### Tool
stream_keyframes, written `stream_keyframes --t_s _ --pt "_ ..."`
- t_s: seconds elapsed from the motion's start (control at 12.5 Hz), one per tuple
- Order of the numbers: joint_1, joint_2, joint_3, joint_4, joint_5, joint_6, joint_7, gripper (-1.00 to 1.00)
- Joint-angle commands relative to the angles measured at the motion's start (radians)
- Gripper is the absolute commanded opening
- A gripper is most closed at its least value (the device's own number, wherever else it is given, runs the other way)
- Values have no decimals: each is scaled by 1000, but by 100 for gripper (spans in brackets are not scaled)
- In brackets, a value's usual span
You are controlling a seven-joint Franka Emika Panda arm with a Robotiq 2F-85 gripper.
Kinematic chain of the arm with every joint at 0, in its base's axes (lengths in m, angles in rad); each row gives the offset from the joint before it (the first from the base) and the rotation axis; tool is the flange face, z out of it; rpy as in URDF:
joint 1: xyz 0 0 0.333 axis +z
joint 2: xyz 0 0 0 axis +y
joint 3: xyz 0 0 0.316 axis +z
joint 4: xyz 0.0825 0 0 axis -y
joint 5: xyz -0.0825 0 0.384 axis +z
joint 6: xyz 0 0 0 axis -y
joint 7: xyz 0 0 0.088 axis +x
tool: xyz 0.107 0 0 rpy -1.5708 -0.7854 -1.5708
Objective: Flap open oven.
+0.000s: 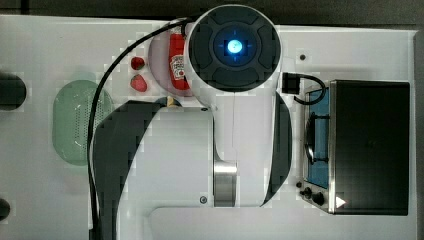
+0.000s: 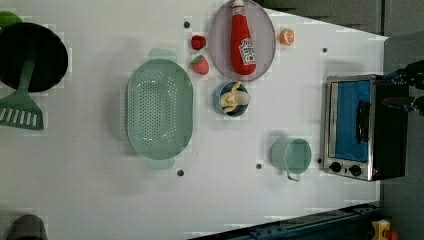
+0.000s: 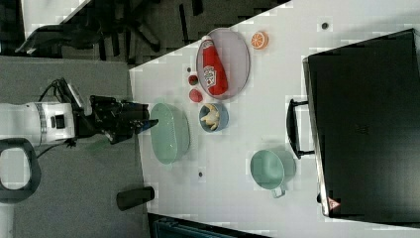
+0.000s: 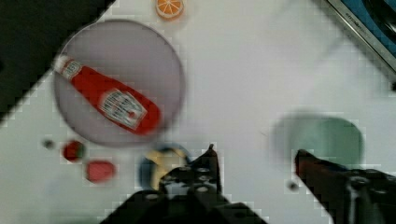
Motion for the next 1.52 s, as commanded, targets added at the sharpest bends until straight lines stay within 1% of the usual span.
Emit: stream_keyframes --t_s 0.08,0.24,0.4,0.48,0.72,0.96,1.04,1.2,1.36,1.52 --pt "-115 -261 37 -118 20 -186 -64 58" --pt "-115 -262 37 -118 20 -186 -64 99" --pt "-115 -261 37 -118 20 -186 -64 100" --pt "-115 -261 37 -118 20 -186 -64 90" --pt "-116 -261 35 -120 20 -186 -64 15" --pt "-117 -254 17 -121 18 -185 -66 -55" --pt "-118 -247 5 -122 18 -184 -69 -65" --pt "-120 -227 -32 -125 16 -179 -146 -65" --pt "-121 -203 -82 -137 10 -155 -320 -65" --pt "-122 -175 -132 -167 -9 -95 -541 -65"
